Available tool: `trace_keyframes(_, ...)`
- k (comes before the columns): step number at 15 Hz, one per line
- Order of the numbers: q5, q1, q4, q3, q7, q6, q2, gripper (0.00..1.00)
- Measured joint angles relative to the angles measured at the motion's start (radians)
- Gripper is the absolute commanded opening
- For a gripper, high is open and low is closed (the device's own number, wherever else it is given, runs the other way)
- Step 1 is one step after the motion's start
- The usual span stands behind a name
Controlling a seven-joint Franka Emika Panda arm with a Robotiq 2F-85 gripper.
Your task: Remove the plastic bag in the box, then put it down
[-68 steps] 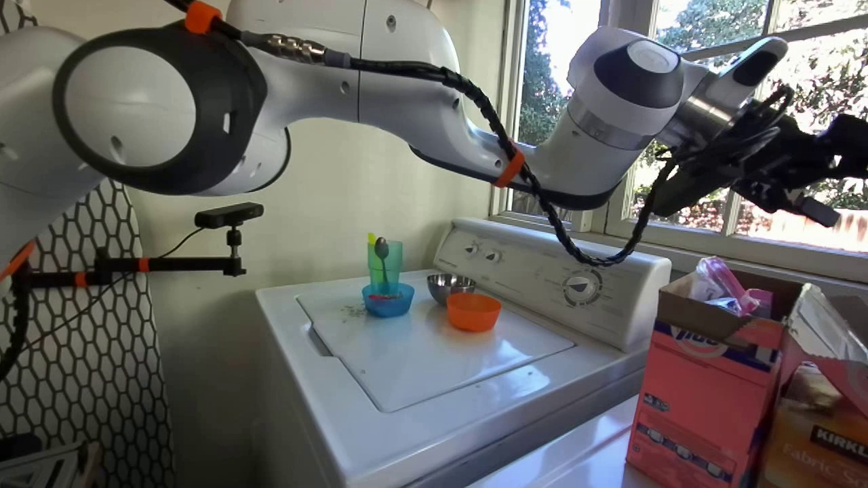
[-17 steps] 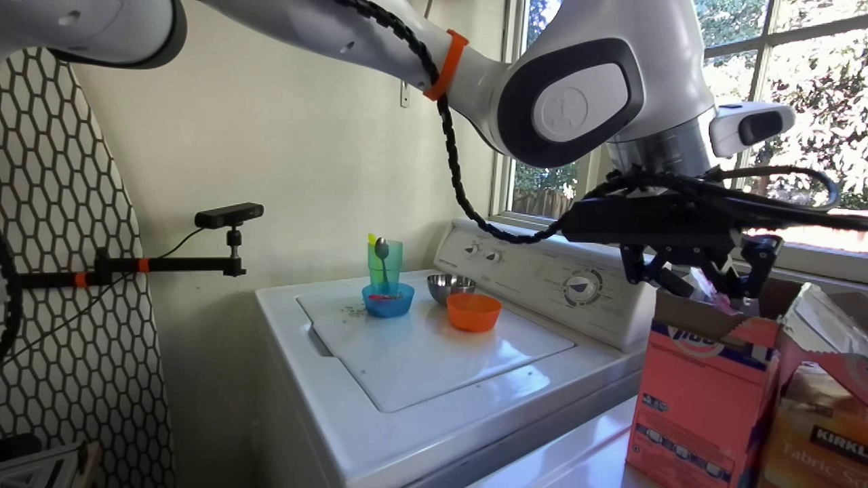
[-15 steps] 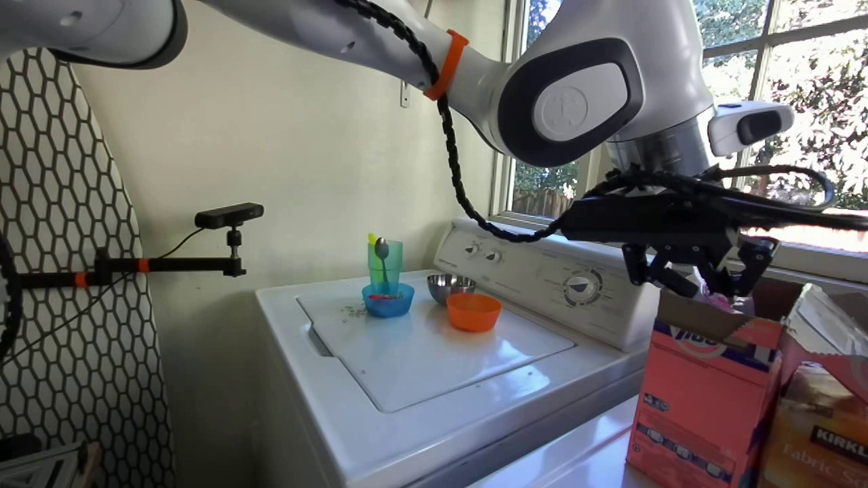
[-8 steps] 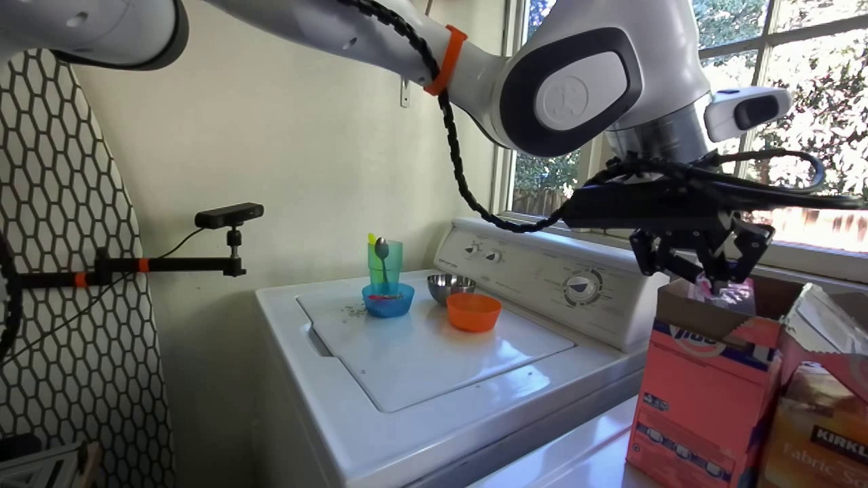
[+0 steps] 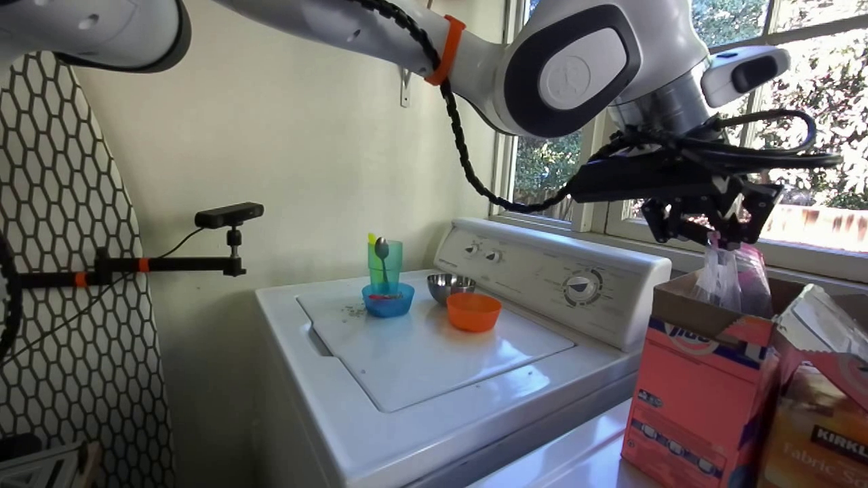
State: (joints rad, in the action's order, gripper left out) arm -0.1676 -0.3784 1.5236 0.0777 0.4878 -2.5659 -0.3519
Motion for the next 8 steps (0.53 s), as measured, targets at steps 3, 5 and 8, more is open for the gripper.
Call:
trace_keyframes(3,0.000,0.003,-0.030,0.001,-0.037,-0.001,-0.011,0.00)
trace_keyframes(5,0.000,0.004,-0.053,0.002,-0.058,-0.001,-0.018,0.00)
trace_keyframes(8,0.000,0.004,-0.093,0.003,-0.091,-0.003,-0.023,0.01)
